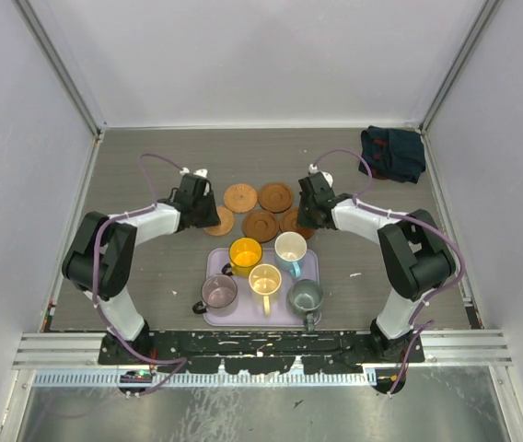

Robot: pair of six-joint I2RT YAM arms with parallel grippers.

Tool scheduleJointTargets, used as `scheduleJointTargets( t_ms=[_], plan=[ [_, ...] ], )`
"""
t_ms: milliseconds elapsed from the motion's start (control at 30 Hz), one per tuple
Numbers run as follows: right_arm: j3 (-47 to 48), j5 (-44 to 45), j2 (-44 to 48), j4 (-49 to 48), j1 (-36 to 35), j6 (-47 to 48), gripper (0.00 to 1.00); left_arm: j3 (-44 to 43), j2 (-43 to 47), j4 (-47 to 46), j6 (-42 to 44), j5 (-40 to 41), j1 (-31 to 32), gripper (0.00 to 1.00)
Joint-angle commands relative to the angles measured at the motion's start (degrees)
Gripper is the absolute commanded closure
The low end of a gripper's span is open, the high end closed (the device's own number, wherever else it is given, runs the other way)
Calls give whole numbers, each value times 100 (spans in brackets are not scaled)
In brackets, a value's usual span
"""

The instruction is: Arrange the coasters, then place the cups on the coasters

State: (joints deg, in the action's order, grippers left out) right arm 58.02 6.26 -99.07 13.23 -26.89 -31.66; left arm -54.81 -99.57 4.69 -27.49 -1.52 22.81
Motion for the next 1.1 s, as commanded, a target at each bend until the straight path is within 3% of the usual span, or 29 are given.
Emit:
scheduleJointTargets(
  t_ms=[0,367,600,1067],
  plan=[
    [90,55,-2,-170,-20,-65,82,-202,-198,17,-77,-32,13,83],
    [265,395,-262,79,-15,-177,82,-383,-289,228,33,59,13,83],
    [346,562,-352,226,138,-190,82,-1018,-791,397,196,-84,13,83],
    [710,828,-887,217,1212,-214,82,-1746,-1431,339,283,-829,150,84]
  ],
)
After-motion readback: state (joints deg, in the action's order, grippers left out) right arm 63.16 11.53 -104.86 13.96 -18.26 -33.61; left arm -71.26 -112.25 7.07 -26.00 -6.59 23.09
